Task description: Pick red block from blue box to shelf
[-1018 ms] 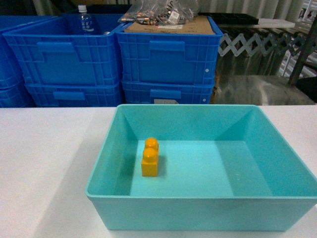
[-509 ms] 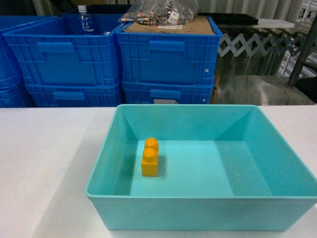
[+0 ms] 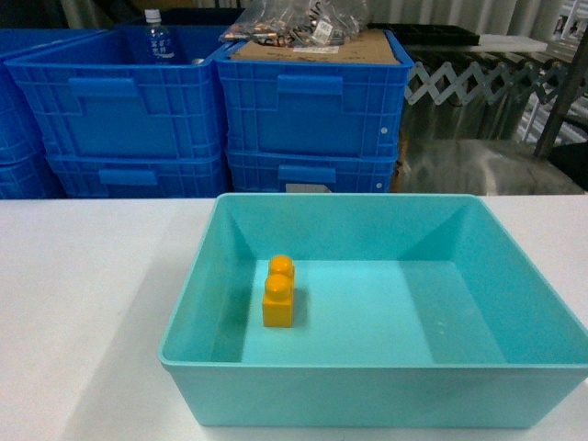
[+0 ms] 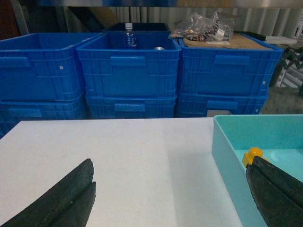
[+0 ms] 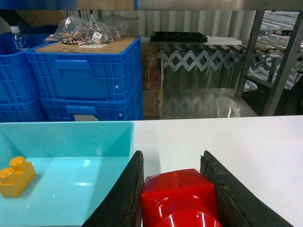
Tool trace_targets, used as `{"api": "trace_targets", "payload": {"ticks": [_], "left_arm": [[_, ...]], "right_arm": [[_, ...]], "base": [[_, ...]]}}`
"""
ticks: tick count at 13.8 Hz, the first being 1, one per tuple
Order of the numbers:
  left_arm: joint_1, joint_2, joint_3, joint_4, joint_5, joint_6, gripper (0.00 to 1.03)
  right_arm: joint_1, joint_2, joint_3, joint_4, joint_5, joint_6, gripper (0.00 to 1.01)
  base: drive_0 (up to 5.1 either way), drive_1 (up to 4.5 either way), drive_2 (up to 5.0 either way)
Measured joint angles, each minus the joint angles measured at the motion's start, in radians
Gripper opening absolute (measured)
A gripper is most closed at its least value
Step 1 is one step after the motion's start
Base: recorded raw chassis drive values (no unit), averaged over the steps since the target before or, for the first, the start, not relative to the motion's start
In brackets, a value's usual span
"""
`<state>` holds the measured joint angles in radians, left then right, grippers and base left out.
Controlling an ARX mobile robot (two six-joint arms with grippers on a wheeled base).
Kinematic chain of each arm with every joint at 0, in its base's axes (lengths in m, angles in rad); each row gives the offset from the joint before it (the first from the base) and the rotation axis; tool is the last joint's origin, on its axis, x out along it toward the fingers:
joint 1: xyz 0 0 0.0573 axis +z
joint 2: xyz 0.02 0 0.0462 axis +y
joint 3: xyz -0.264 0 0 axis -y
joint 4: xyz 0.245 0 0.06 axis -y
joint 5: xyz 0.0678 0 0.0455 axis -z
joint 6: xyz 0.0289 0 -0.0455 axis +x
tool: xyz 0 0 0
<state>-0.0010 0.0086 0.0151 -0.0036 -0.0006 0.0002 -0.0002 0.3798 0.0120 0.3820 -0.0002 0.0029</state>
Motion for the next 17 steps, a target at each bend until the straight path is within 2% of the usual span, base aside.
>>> {"api": "trace_targets", "payload": {"ticks": [5, 8, 9, 11, 17], "left_arm": [[0.000, 0.000, 0.000, 0.000, 0.000, 0.000, 0.98], [0.000, 0.000, 0.000, 0.000, 0.000, 0.000, 0.98], [0.000, 0.000, 0.000, 0.000, 0.000, 0.000, 0.98], [0.000, 0.000, 0.000, 0.000, -0.001, 0.000, 0.98], [0.002, 0.000, 0.000, 0.000, -0.001, 0.000, 0.98]], "right_arm": [[0.000, -0.168, 0.000, -0.171, 0.000, 0.000, 0.29], [0.000, -0.212, 0.000, -0.220, 0.000, 0.000, 0.29], [0.000, -0.295, 0.000, -0.351, -0.002, 0.000, 0.29], [0.000, -0.374, 0.000, -0.395, 0.000, 0.000, 0.29], [0.000, -0.375, 0.000, -0.386, -0.001, 0.000, 0.29]], "base": [[0.0, 0.00, 0.0], [0.0, 0.00, 0.0], [0.0, 0.00, 0.0], [0.0, 0.00, 0.0], [0.0, 0.00, 0.0]]}}
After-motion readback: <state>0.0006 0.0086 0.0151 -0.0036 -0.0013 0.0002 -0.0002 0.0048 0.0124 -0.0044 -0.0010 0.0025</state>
